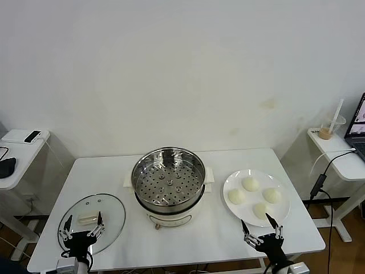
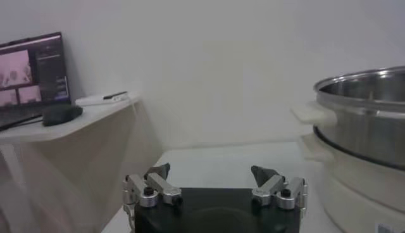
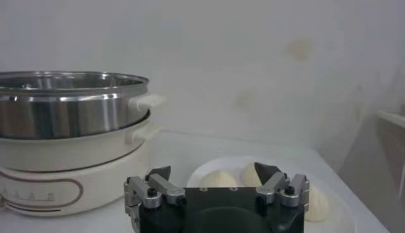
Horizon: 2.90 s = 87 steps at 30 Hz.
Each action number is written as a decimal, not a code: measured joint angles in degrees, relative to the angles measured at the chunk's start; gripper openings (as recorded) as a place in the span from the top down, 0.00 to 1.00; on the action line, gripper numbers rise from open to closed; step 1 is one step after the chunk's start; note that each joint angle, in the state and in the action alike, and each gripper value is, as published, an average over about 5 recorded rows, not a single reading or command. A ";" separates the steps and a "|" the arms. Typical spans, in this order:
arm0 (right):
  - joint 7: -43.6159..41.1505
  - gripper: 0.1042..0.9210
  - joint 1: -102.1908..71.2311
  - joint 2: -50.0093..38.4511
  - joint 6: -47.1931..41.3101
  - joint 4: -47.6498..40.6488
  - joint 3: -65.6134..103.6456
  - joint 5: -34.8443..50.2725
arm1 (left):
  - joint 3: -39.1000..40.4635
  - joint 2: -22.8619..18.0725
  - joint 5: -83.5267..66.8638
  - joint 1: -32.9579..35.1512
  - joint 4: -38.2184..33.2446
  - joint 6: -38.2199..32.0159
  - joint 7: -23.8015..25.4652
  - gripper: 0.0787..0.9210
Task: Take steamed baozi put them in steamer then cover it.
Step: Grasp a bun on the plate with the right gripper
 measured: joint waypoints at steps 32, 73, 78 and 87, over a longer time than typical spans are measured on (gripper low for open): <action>-28.74 0.12 43.28 -31.02 -6.89 -24.82 -10.35 -29.92 | -3.19 -1.22 5.86 -1.90 -3.59 5.64 6.86 0.12; -59.34 0.12 92.78 -21.22 -3.04 -62.77 -63.95 -34.86 | -7.74 -0.37 5.68 -3.49 -3.95 7.19 7.80 0.12; -59.04 0.12 92.92 -19.15 -2.70 -65.63 -64.40 -36.20 | -8.38 -0.21 5.56 -3.42 -4.15 7.26 7.80 0.12; -58.44 0.15 93.15 -16.33 -2.25 -69.49 -64.52 -38.17 | -9.00 -0.20 5.26 -3.47 -4.18 7.29 7.68 0.12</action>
